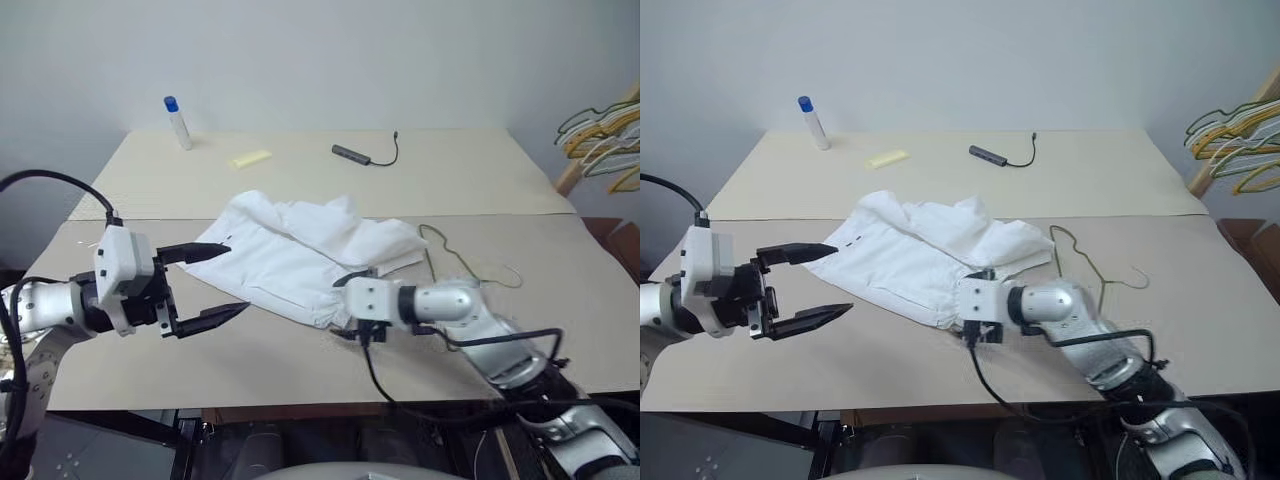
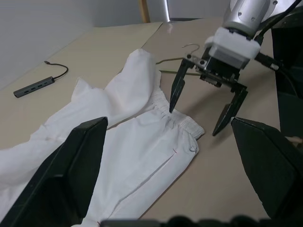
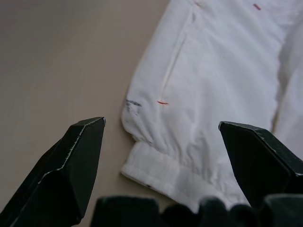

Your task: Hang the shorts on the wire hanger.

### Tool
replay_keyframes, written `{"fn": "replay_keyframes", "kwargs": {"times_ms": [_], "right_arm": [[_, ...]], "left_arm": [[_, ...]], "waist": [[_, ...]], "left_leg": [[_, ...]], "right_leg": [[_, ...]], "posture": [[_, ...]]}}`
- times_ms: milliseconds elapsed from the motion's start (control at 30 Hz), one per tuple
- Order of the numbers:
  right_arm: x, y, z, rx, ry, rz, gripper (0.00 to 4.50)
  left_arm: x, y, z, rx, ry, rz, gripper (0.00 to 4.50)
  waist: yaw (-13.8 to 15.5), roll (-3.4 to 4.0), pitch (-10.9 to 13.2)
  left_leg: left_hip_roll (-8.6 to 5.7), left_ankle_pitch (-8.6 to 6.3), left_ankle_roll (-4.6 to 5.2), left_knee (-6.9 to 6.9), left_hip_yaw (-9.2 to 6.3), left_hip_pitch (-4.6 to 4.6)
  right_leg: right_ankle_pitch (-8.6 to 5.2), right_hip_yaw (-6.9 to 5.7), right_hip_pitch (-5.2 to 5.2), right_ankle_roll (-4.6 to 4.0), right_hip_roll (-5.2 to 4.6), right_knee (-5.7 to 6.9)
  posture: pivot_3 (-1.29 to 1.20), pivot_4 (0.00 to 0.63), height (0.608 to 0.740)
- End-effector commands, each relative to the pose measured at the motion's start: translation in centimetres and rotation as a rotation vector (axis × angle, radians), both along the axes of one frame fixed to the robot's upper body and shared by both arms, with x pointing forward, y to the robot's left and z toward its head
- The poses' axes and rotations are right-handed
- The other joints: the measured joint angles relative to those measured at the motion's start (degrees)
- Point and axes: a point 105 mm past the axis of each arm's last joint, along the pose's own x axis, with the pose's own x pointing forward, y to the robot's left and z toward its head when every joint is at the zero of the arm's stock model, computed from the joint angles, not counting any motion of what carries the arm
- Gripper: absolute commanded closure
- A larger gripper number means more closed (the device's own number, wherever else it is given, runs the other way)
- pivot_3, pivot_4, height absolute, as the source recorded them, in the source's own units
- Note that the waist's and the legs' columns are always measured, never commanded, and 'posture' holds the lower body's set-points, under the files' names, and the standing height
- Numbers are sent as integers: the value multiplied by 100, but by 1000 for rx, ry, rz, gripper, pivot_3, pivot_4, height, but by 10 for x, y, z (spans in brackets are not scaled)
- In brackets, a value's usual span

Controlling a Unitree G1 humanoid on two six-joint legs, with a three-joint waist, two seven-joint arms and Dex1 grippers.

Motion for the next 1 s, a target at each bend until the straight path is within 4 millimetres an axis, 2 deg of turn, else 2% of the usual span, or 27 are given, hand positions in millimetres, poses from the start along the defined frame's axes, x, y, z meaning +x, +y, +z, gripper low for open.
{"fn": "replay_keyframes", "kwargs": {"times_ms": [33,133,300,467,600,667,800,900,1000], "right_arm": [[14,0,-15,-125,-47,-73,20],[24,-1,-18,-181,-112,-99,884],[34,-4,-6,-177,-193,-127,2614],[30,-29,-4,-212,-247,-132,4388],[27,-56,11,-196,-287,-116,4472],[23,-75,23,-175,-289,-99,4472],[13,-95,38,-146,-306,-22,4472],[10,-102,49,-102,-302,-10,4472],[9,-99,58,-62,-307,-3,4472]], "left_arm": [[-4,0,7,18,-43,10,0],[-6,0,6,19,-40,17,0],[-8,0,2,25,-33,28,0],[-3,2,-6,58,-36,49,0],[1,12,-21,190,-70,57,0],[4,22,-32,278,-89,58,0],[7,43,-58,462,-120,30,0],[9,57,-83,594,-119,-5,0],[13,59,-101,678,-137,-59,0]], "waist": [[0,-2,-1],[6,-2,-1],[15,-2,-1],[29,-2,-1],[6,-2,-1],[1,-1,0],[-20,-1,2],[-78,-1,1],[-135,-1,1]], "left_leg": [[0,0,0,0,0,0],[0,0,0,0,0,0],[0,0,-1,0,-1,2],[-2,0,-1,0,-1,0],[-4,0,-1,0,2,2],[-4,0,-1,-3,3,2],[-3,0,-1,-6,7,1],[2,0,-1,-7,9,6],[3,0,-1,-7,9,4]], "right_leg": [[0,0,-1,0,0,1],[0,0,-2,0,0,4],[0,0,-3,0,1,8],[-1,-1,-3,1,0,6],[-2,0,-2,2,-3,5],[-4,-1,-3,-1,-2,4],[-5,0,-3,-1,-2,-2],[-6,0,2,-3,1,-5],[-6,0,0,-3,0,-4]], "posture": [[-32,0,740],[-28,0,740],[-34,0,740],[-47,0,740],[-64,0,740],[-71,0,740],[-95,0,740],[-102,0,740],[-117,0,740]]}}
